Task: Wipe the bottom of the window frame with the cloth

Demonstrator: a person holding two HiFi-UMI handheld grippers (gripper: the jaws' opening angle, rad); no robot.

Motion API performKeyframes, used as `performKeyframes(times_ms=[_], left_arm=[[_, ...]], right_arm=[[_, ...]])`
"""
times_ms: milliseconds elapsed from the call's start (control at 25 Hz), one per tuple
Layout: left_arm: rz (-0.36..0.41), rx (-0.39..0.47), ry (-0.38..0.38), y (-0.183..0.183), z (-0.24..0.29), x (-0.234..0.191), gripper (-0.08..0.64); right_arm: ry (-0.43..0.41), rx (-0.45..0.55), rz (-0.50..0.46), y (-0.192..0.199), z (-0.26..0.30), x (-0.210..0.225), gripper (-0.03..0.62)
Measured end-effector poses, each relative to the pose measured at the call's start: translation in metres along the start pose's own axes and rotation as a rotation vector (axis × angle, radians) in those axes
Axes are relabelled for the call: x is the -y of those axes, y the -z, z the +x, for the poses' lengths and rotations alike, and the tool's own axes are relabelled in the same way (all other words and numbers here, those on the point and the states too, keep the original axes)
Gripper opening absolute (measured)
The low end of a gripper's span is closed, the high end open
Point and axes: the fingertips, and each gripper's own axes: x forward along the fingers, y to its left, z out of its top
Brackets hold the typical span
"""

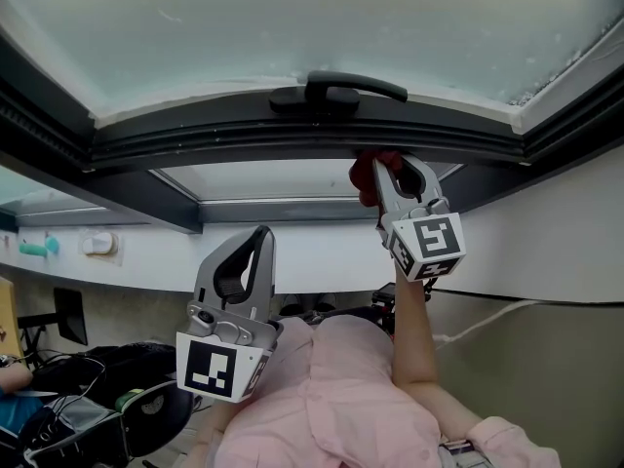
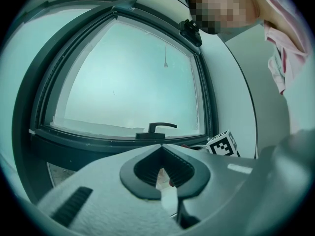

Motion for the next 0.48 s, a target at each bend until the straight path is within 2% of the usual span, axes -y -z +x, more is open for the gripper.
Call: performKeyframes(times_ms=[480], left_arm=[[0.004, -0.004, 0.012, -0.0001, 0.0093, 0.0073, 0.0]], right_arm=[[-0.033, -0.002, -0.012, -0.0002, -0.0006, -0.0001, 0.051]])
